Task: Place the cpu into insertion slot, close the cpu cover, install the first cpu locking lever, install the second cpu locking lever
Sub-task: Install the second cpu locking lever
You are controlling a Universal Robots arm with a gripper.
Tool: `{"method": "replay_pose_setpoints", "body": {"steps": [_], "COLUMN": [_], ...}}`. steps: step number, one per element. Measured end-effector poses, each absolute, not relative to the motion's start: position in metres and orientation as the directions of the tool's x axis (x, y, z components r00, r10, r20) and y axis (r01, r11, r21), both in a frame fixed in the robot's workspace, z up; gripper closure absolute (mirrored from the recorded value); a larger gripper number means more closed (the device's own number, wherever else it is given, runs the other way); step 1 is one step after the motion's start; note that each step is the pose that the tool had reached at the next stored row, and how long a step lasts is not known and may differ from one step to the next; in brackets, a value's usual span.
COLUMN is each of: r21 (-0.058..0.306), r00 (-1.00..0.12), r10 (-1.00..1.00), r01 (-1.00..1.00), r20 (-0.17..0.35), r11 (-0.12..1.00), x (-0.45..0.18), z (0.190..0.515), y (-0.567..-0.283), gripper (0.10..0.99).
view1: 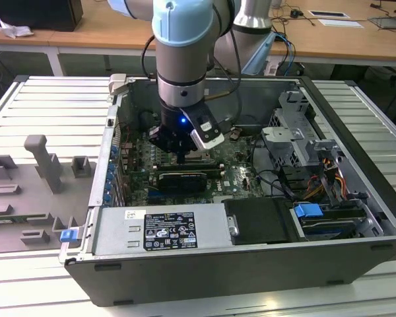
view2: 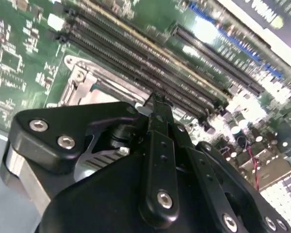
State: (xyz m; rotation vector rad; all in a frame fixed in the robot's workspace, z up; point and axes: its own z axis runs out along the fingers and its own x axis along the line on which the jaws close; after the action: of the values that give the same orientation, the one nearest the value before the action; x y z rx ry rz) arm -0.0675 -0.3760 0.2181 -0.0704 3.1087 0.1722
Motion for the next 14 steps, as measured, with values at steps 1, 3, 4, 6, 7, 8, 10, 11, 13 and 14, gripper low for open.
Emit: {"method": "replay_pose_setpoints", "body": {"steps": [1, 3, 4, 6, 7, 8, 10, 11, 13, 14], "r21": [0.119, 0.166, 0.190, 0.206, 0.209, 0.212, 0.225, 0.232, 0.250, 0.251], "r00": [-0.999, -0.999, -0.999, -0.999, -0.999, -0.999, -0.999, -0.999, -0.999, -0.999], "r10": [-0.043, -0.042, -0.041, -0.040, -0.040, -0.040, -0.040, -0.039, -0.040, -0.040], "r01": [-0.046, -0.046, -0.046, -0.047, -0.046, -0.047, -0.047, -0.047, -0.048, -0.048], "r20": [-0.030, -0.032, -0.033, -0.034, -0.034, -0.034, -0.035, -0.035, -0.036, -0.036], "r11": [0.992, 0.985, 0.981, 0.977, 0.977, 0.976, 0.973, 0.972, 0.967, 0.967], "x": [-0.068, -0.069, -0.069, -0.069, -0.069, -0.070, -0.071, -0.072, -0.075, -0.075], "z": [0.218, 0.218, 0.218, 0.218, 0.218, 0.218, 0.218, 0.217, 0.210, 0.208], "y": [-0.377, -0.382, -0.385, -0.390, -0.392, -0.394, -0.399, -0.400, -0.402, -0.402], "gripper": [0.980, 0.980, 0.980, 0.980, 0.980, 0.980, 0.980, 0.980, 0.980, 0.980]}}
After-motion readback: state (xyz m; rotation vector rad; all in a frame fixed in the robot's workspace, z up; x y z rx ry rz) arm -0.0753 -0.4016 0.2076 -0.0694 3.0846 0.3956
